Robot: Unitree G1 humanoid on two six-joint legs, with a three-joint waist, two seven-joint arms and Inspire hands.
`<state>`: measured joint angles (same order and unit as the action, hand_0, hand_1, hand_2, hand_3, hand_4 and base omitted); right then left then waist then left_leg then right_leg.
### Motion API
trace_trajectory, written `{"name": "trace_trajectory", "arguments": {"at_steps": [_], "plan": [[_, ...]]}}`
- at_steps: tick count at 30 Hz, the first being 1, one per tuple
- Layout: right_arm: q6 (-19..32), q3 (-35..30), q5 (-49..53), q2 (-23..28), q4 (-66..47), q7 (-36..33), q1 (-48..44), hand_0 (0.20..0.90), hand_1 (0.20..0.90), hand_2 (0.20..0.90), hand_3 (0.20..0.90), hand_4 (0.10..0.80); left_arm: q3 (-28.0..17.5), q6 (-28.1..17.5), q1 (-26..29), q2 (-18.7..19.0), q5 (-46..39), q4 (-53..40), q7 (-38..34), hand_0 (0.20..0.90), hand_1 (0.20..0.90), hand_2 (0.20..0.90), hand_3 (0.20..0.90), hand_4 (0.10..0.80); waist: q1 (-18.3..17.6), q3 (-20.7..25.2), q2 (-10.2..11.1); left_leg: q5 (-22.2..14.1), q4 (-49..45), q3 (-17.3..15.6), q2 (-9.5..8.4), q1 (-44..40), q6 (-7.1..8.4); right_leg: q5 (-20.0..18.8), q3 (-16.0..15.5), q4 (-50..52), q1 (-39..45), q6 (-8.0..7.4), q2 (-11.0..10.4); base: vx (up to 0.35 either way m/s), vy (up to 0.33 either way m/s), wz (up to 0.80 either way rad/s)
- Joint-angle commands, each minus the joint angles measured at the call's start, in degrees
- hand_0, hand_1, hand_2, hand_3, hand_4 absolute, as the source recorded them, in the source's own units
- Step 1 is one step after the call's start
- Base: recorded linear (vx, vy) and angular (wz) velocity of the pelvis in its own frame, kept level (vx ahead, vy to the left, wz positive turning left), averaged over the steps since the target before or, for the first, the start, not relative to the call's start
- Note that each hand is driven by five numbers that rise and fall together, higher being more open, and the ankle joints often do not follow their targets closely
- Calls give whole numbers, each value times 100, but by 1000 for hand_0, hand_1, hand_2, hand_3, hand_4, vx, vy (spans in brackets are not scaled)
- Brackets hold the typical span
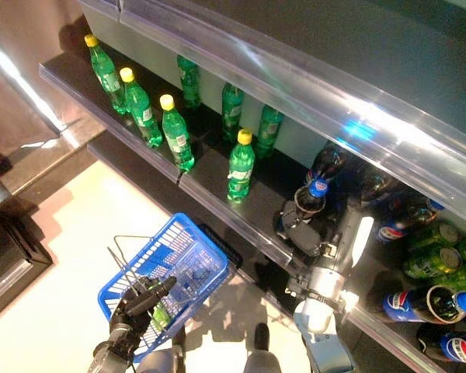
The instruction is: Pick up the drink and place into the basket.
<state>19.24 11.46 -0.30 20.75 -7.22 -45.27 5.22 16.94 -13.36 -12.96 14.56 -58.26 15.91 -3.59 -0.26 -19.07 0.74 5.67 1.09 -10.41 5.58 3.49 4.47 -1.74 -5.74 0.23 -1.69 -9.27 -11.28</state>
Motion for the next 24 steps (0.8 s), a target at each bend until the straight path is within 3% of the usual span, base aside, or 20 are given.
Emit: {"name": "trace_trajectory", "arguments": {"at_steps": [1,12,16,24], "plan": [[685,3,-342,170,-484,-126,-511,900,900,900,900,800,-221,-1241,537,245,557,-1693,326,300,300,300,200,100,113,157,10,-746,-1207,488,191,350,205,-67,-22,632,-393,-159,-173,-70,-9,0],[712,93,-417,212,-332,-358,-627,900,900,900,900,800,-48,-1304,580,253,709,-1700,341,300,300,300,200,100,161,-208,32,-847,-2045,507,371,854,337,11,-117,958,-516,-64,-185,-10,-24,1],[791,-53,-444,201,-99,-756,-556,900,900,900,900,800,-104,-1187,424,313,693,-1709,436,300,300,300,200,100,218,-285,0,-752,-2509,581,477,1071,415,121,-195,1129,-413,7,-144,128,-46,2],[927,-371,-163,86,600,-1108,-806,900,900,900,900,800,-119,-930,269,436,620,-1666,605,300,300,300,200,100,414,-362,-126,-598,-2906,790,460,1315,470,161,-274,1170,-186,48,-107,123,-50,4]]}}
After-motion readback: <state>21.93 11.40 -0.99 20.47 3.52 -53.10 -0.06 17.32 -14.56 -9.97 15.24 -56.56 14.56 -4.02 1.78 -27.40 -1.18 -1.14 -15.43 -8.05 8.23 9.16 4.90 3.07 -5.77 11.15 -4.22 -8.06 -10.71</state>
